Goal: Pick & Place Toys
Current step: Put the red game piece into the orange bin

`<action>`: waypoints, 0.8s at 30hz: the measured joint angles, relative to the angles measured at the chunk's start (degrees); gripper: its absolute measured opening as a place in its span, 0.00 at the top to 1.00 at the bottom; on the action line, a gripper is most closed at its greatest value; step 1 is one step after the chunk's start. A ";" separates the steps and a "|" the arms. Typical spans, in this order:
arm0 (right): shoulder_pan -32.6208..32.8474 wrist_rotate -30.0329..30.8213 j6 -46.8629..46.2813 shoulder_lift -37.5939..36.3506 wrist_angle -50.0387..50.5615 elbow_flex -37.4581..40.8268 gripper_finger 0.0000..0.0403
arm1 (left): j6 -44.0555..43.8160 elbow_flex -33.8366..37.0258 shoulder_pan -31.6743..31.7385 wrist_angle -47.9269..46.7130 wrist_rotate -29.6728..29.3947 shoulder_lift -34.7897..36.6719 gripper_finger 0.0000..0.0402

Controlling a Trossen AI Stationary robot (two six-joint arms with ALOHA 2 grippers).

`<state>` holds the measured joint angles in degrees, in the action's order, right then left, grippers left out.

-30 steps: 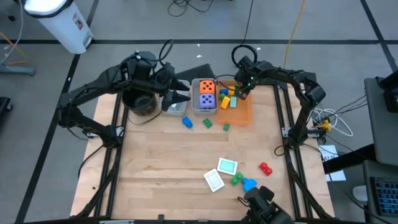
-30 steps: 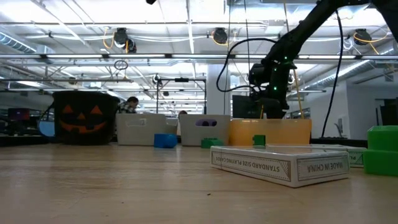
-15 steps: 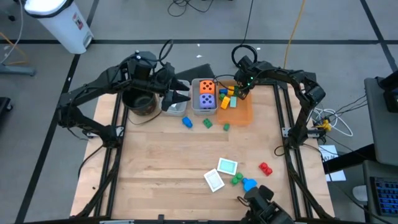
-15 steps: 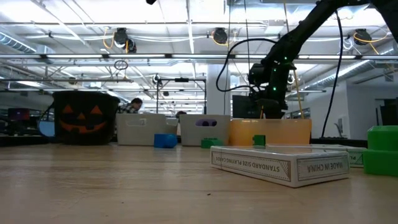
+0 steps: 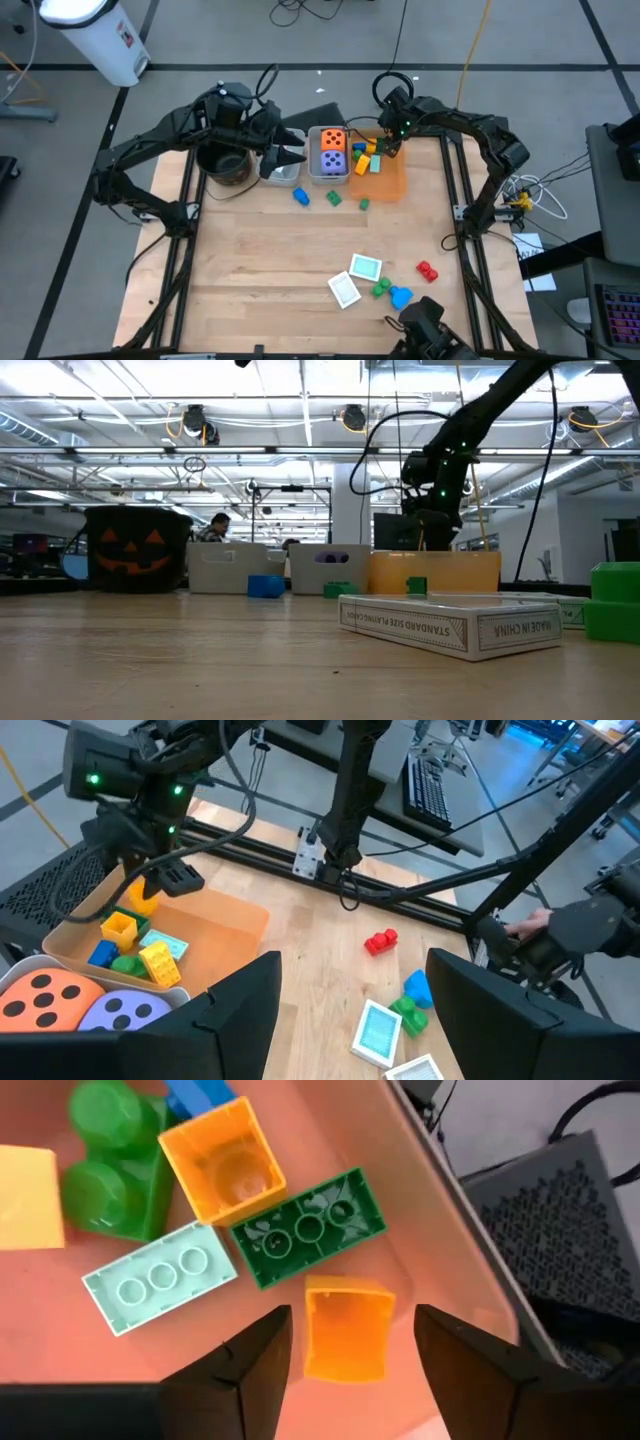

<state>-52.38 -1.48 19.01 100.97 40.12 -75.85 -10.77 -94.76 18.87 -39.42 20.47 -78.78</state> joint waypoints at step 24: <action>8.38 -0.40 -1.72 -10.84 0.28 0.00 0.50 | 2.80 0.00 0.43 -5.22 -0.05 1.36 0.37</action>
<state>-44.00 -1.87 17.30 90.13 40.40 -75.85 -7.97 -94.76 19.30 -44.64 20.42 -77.42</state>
